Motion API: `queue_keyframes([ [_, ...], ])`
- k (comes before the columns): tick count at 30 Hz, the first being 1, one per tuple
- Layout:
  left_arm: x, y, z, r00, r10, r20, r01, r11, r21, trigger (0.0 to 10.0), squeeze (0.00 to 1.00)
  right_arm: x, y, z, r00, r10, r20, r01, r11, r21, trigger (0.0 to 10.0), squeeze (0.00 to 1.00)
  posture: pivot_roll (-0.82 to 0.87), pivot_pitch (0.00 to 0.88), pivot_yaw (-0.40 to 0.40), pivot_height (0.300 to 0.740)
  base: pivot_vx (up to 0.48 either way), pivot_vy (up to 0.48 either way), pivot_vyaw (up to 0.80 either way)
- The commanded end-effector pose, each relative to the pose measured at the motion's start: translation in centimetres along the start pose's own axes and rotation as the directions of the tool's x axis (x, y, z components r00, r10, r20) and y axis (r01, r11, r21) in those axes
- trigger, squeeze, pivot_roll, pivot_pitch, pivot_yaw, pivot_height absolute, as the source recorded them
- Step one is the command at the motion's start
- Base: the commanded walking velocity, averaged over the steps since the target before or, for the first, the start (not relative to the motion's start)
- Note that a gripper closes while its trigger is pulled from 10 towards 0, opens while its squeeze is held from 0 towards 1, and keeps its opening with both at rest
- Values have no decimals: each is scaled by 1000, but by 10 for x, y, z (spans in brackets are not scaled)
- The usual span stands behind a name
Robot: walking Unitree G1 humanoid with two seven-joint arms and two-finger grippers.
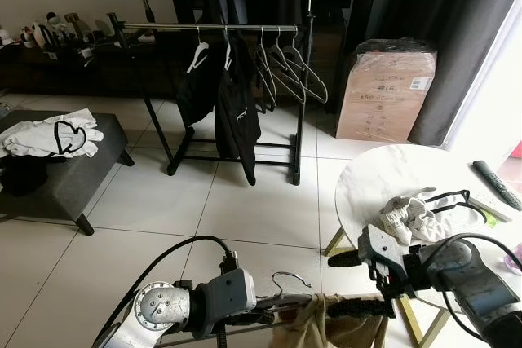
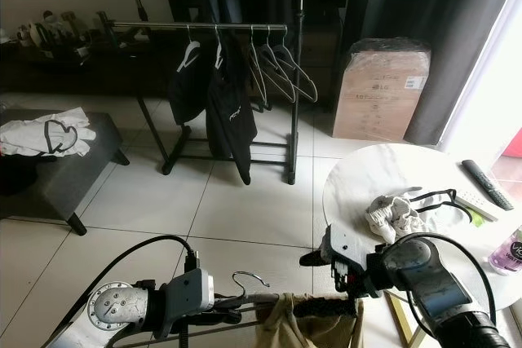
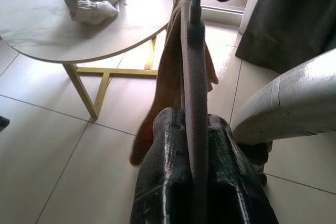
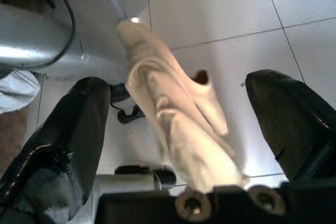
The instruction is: Hang hanger
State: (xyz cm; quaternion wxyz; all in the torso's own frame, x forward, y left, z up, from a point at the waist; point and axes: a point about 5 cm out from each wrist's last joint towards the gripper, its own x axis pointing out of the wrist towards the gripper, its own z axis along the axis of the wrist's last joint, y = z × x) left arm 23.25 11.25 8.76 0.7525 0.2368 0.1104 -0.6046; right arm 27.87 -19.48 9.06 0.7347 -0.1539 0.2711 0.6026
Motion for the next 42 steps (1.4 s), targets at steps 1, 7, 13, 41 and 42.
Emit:
queue_keyframes([
  [1, -3, 0, 5, 1000, 12, 21, -12, 1000, 22, 0, 0, -7, -7, 3, 999, -51, -17, 50, 998, -38, 10000, 1000, -74, 61, 3, 740, 0, 0, 0],
  [7, -10, 1, 2, 999, 46, 19, -47, 999, 11, 0, 0, -33, -39, 7, 930, -367, 23, 368, 929, -49, 10000, 0, -71, 65, 3, 740, 0, 0, 0],
  [13, -19, -2, -3, 995, 100, 11, -100, 995, -25, 0, 0, -85, -61, 11, 781, -618, 85, 618, 785, 30, 10000, 0, -71, 74, -2, 740, 0, 0, 0],
  [41, -91, 21, 35, 987, 74, 145, -53, 988, -144, 0, 0, -53, -24, -68, 878, -478, -36, 467, 835, 292, 10000, 1000, -64, 78, 3, 740, 0, 0, 0],
  [42, -93, 23, 36, 985, 80, 152, -57, 987, -150, 0, 0, -53, -23, -70, 876, -481, -34, 468, 830, 303, 10000, 1000, -64, 76, 3, 740, 0, 0, 0],
])
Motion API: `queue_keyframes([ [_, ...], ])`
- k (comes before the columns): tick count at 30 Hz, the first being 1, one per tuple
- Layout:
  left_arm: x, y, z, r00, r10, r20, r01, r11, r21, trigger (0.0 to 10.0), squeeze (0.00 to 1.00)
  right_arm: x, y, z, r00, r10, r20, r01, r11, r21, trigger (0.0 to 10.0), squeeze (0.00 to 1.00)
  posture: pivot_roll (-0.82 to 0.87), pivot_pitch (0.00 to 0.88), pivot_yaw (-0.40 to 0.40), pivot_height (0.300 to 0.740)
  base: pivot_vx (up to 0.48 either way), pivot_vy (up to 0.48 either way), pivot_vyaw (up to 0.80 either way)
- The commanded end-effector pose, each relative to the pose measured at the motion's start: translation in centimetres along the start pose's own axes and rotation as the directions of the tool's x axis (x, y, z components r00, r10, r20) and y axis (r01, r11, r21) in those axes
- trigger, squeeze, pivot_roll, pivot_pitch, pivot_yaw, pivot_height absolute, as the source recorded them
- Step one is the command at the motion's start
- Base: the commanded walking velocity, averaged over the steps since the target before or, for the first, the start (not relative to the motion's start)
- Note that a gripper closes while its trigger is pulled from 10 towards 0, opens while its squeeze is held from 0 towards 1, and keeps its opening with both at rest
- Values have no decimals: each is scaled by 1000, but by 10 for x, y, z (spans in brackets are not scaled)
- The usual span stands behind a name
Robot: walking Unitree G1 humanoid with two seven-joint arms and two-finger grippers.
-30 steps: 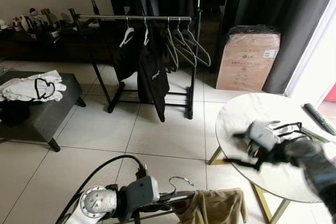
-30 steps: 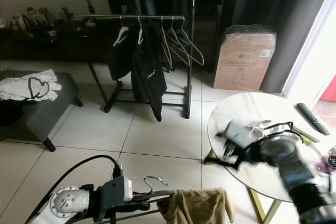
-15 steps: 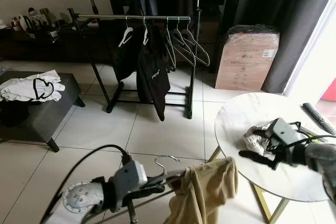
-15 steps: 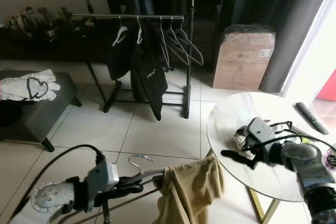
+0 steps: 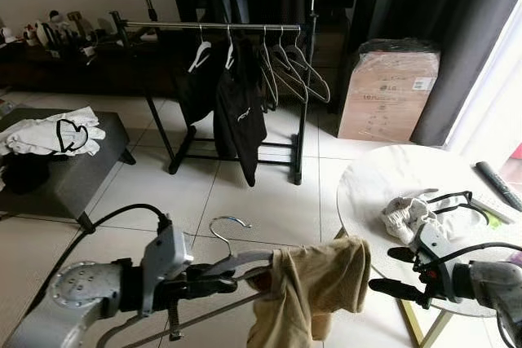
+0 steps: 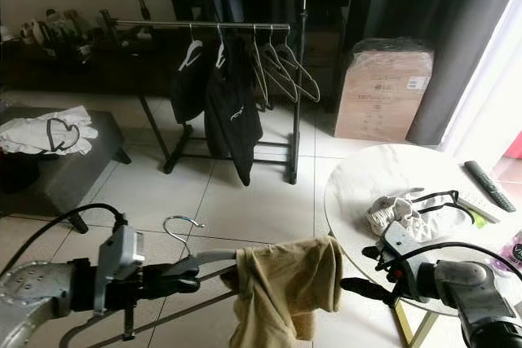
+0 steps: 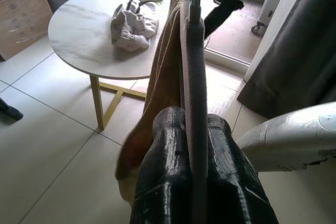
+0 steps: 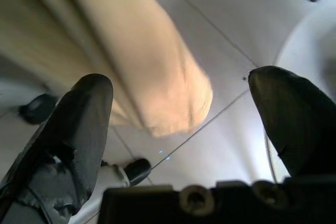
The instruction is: Hang hanger
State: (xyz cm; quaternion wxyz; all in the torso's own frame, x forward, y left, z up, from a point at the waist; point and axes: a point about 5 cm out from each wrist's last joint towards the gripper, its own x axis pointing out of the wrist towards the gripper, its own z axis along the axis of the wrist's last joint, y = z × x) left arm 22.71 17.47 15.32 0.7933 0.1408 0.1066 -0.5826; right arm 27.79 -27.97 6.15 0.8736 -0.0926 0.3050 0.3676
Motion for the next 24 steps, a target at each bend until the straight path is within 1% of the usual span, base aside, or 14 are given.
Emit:
queue_keyframes([
  [1, -8, 3, 10, 999, 1, 39, -2, 1000, 18, 0, 0, -1, -3, 1, 1000, -25, 19, 25, 1000, 9, 10000, 1000, -64, 76, 3, 740, 0, 0, 0],
  [3, -11, 5, 13, 998, 4, 66, -4, 1000, -1, 0, 0, -1, -1, -2, 1000, -11, 21, 10, 999, 30, 10000, 1000, -65, 74, 3, 740, 0, 0, 0],
  [4, -11, 5, 13, 998, 4, 66, -4, 1000, -1, 0, 0, -1, -1, -2, 1000, -11, 21, 10, 999, 30, 10000, 1000, -65, 74, 3, 740, 0, 0, 0],
  [6, -11, 5, 14, 998, -9, 69, 9, 1000, -10, 0, 0, 1, 5, -4, 999, 38, 32, -40, 998, 45, 10000, 1000, -66, 67, 4, 740, 0, 0, 0],
  [7, -11, 5, 14, 998, -9, 69, 9, 1000, -10, 0, 0, 1, 5, -4, 999, 38, 32, -40, 998, 45, 10000, 1000, -66, 67, 4, 740, 0, 0, 0],
  [8, -11, 4, 13, 998, -23, 61, 23, 1000, -13, 0, 0, 2, 9, -5, 996, 79, 47, -82, 995, 59, 10000, 1000, -69, 60, 7, 740, 0, 0, 0],
  [9, -10, 4, 12, 998, -32, 56, 33, 999, -15, 0, 0, 3, 15, -5, 987, 144, 66, -149, 985, 85, 10000, 1000, -69, 57, 8, 740, 0, 0, 0],
  [11, -9, 4, 10, 998, -42, 51, 43, 999, -17, 0, 0, 3, 23, -5, 966, 242, 92, -251, 963, 98, 10000, 1000, -66, 48, 8, 740, 0, 0, 0],
  [13, -9, 4, 10, 998, -43, 52, 44, 999, -18, 0, 0, 3, 25, -5, 960, 264, 96, -273, 957, 98, 10000, 1000, -66, 48, 9, 740, 0, 0, 0],
  [14, -9, 4, 11, 997, -53, 53, 54, 998, -17, 0, 0, 3, 32, -4, 941, 325, 100, -333, 939, 82, 10000, 75, -69, 41, 9, 740, 0, 0, 0],
  [15, -8, 4, 11, 997, -57, 52, 58, 998, -16, 0, 0, 4, 34, -3, 932, 349, 99, -357, 931, 74, 10000, 0, -69, 39, 10, 740, 0, 0, 0],
  [19, -5, 3, 12, 996, -75, 57, 75, 997, -15, 0, 0, 9, 41, -2, 921, 380, 90, -385, 921, 59, 10000, 0, -69, 33, 12, 740, 0, 0, 0],
  [22, -4, 3, 13, 995, -89, 55, 89, 996, -13, 0, 0, 20, 37, 0, 953, 293, 70, -296, 954, 35, 10000, 0, -65, 34, 14, 740, 0, 0, 0],
  [24, -4, 2, 13, 994, -94, 50, 95, 995, -13, 0, 0, 22, 39, -1, 953, 298, 61, -301, 953, 39, 10000, 0, -62, 40, 15, 740, 0, 0, 0],
])
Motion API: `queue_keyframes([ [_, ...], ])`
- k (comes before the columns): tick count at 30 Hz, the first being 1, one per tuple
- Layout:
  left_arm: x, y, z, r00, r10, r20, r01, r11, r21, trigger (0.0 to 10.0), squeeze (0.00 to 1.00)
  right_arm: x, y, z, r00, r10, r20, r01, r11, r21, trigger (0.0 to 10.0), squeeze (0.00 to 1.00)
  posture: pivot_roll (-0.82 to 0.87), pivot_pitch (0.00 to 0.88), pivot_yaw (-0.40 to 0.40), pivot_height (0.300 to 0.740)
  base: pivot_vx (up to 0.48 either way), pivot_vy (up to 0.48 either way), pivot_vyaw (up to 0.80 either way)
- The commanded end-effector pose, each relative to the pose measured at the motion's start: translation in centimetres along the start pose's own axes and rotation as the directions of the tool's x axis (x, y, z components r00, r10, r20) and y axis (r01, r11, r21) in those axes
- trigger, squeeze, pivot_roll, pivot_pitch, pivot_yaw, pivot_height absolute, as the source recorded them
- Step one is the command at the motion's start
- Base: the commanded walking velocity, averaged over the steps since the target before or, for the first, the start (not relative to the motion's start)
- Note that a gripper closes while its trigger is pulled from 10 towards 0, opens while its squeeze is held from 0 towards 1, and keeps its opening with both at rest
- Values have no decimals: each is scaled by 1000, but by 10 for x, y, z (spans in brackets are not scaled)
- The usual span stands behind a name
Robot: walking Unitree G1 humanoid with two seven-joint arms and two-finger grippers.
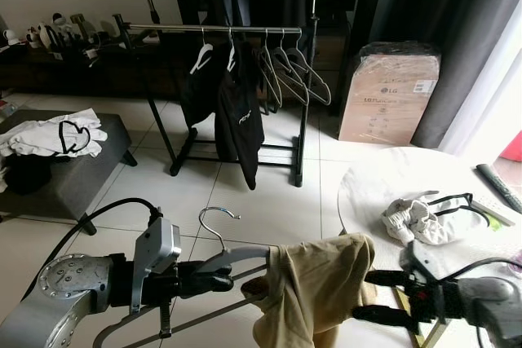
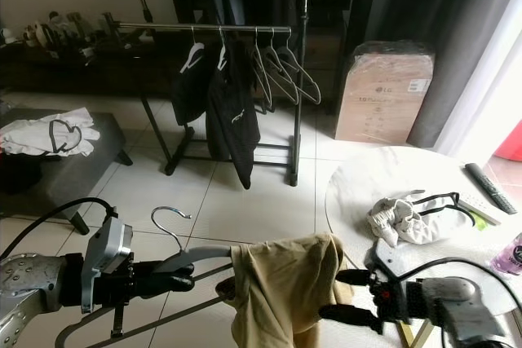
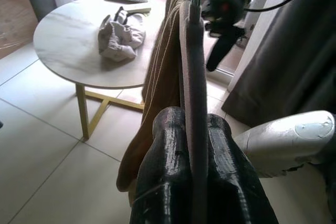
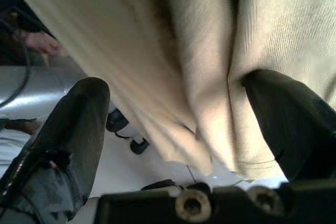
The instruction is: Hang hanger
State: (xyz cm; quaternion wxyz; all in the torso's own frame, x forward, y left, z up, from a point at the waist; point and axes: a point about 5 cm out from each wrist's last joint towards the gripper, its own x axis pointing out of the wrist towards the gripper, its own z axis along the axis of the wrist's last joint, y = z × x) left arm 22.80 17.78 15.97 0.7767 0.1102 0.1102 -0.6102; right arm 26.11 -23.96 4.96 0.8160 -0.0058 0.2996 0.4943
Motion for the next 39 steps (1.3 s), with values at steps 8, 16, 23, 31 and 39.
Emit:
queue_keyframes([
  [8, 5, -1, 6, 999, -36, 6, 35, 999, 24, 0, 0, 30, 23, 13, 986, 164, 28, -162, 985, -52, 10000, 0, -65, 56, 16, 740, 0, 0, 0],
  [16, 7, 0, 7, 999, -38, 2, 38, 999, 30, 0, 0, 39, 28, 16, 981, 188, 43, -186, 981, -49, 10000, 0, -64, 66, 15, 740, 0, 0, 0],
  [23, 12, 1, 7, 999, -35, 7, 35, 999, 35, 0, 0, 50, 20, 14, 998, 41, 44, -40, 999, -32, 2392, 0, -66, 73, 17, 740, 0, 0, 0],
  [31, 13, 3, 9, 1000, -28, 9, 28, 999, 42, 0, 0, 54, 18, 15, 996, -13, 89, 13, 1000, 4, 0, 0, -63, 81, 18, 740, 0, 0, 0],
  [39, 15, 4, 9, 1000, -26, 11, 25, 999, 44, 0, 0, 57, 14, 15, 993, -50, 108, 48, 999, 25, 0, 0, -63, 88, 15, 740, 0, 0, 0],
])
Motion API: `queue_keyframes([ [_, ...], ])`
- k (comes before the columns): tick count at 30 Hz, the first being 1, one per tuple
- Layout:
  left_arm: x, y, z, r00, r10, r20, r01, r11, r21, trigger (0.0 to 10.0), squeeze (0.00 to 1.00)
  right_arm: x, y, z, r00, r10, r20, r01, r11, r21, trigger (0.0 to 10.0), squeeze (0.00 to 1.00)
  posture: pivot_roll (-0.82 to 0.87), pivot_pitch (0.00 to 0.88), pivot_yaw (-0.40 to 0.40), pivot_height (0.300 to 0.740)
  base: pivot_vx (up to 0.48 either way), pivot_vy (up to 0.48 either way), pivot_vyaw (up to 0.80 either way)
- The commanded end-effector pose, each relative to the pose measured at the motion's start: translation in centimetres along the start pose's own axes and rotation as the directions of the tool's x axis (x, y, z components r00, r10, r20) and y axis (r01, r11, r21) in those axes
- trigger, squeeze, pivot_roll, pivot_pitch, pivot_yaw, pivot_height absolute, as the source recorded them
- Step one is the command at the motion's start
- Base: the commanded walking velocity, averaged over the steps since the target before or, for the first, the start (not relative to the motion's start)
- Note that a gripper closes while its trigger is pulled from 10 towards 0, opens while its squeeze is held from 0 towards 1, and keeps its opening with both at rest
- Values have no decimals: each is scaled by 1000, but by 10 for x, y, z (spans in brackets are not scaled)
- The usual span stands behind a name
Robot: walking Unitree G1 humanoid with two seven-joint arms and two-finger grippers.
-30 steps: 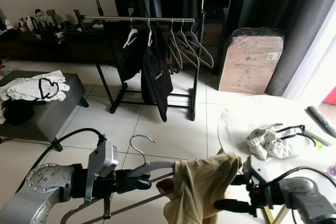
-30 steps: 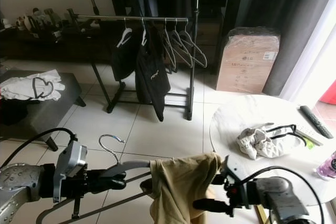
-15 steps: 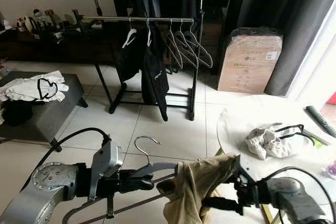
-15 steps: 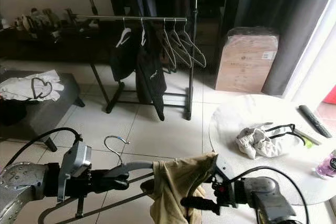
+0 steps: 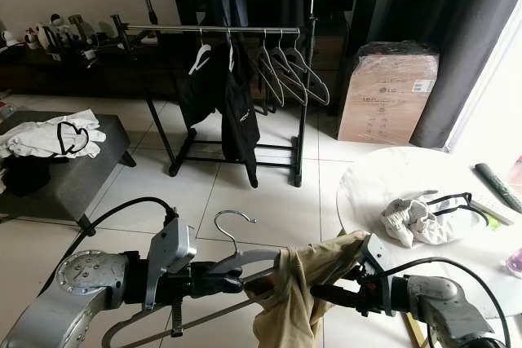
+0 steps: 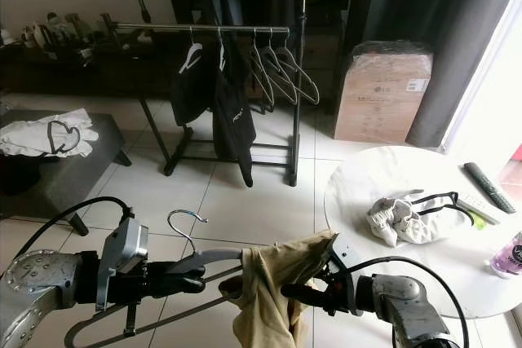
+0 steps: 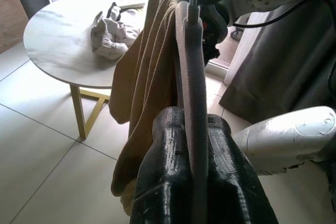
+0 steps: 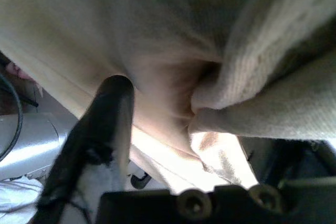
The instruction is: Hang hanger
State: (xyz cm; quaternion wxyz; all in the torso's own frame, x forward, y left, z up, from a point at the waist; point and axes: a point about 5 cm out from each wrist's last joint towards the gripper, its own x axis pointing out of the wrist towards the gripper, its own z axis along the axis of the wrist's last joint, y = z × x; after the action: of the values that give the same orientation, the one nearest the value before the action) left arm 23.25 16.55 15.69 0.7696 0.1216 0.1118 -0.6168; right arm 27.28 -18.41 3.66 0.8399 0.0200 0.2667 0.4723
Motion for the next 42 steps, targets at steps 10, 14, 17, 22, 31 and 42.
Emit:
queue_keyframes([
  [10, -2, 5, 7, 1000, 8, 20, -8, 1000, 27, 0, 0, -2, -9, -7, 994, -103, -31, 103, 995, -16, 4353, 0, -62, 92, 15, 740, 0, 0, 0],
  [14, -3, 5, 7, 1000, 13, 18, -13, 1000, 28, 0, 0, -13, -13, -11, 992, -114, -58, 114, 993, -13, 10000, 0, -64, 91, 16, 740, 0, 0, 0],
  [17, -5, 5, 7, 1000, 14, 14, -14, 1000, 28, 0, 0, -28, -18, -12, 992, -114, -62, 114, 994, -3, 10000, 1000, -64, 87, 14, 740, 0, 0, 0],
  [22, -10, 6, 6, 1000, 16, 0, -16, 999, 32, 0, 0, -60, -31, -14, 982, -170, -77, 170, 985, 3, 10000, 1000, -65, 85, 14, 740, 0, 0, 0],
  [31, -13, 6, 6, 999, -33, -20, 34, 999, 37, 0, 0, -102, -24, -19, 995, -26, -95, 28, 999, 19, 10000, 1000, -83, 69, 23, 740, 0, 0, 0],
  [42, -8, 5, 8, 998, -63, -11, 63, 997, 44, 0, 0, -76, -13, -21, 995, 64, -79, -62, 998, 34, 10000, 1000, -73, 61, 28, 740, 0, 0, 0],
])
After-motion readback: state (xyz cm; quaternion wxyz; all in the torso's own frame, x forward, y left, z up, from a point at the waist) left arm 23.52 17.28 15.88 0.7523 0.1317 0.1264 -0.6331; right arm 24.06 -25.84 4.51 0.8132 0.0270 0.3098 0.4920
